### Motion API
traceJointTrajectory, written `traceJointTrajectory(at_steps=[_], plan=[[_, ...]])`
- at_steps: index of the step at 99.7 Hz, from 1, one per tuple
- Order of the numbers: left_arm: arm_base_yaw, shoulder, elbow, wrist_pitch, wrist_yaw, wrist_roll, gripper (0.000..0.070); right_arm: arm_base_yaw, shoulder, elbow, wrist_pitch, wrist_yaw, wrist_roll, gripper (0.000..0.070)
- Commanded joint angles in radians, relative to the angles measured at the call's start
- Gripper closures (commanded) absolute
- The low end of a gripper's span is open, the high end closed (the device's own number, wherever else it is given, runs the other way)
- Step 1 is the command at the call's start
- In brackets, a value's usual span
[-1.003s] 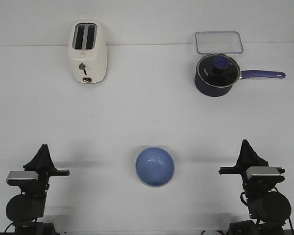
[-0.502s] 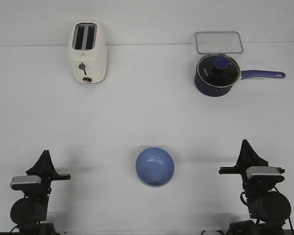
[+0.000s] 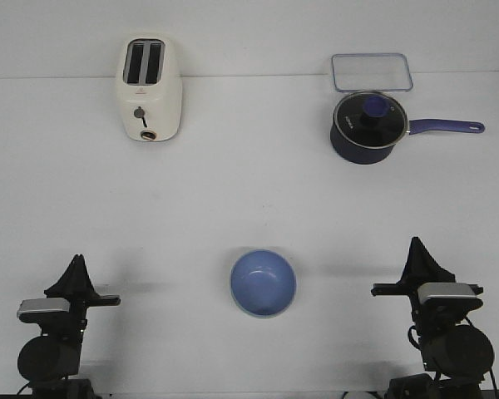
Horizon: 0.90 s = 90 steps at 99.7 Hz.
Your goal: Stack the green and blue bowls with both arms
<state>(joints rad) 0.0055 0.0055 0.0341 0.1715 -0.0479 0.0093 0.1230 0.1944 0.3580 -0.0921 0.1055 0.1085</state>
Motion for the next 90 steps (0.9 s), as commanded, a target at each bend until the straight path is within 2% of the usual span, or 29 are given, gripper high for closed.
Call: traceJointTrajectory(at_steps=[1,11,29,44,67,90], plan=[[0.001,-0.001,-0.02,0.01,0.0,0.003,0.0685,0.0,0.002,0.001,0.011,0.001,-0.005,0.07],[0.001,-0.001,-0.02,0.01,0.0,0.003,0.0685,0.0,0.002,0.001,0.011,0.001,-0.01,0.07],[0.001,-0.001,-0.02,0.01,0.0,0.003,0.0685,-0.002,0.0,0.0,-0.011,0.007,-0.092,0.07],[0.001,-0.001,-0.02,0.01,0.0,0.003,0.0685,-0.034,-0.061,-0.07,-0.011,-0.026,-0.272,0.07],[0.001,-0.001,-0.02,0.01,0.0,0.003,0.0685,-0.092,-0.196,-0.223,-0.011,-0.056,-0.421,0.07],[0.001,-0.001,-0.02,0.009,0.0,0.003,0.0685,-0.105,-0.193,-0.327,0.08,-0.056,-0.45,0.07]])
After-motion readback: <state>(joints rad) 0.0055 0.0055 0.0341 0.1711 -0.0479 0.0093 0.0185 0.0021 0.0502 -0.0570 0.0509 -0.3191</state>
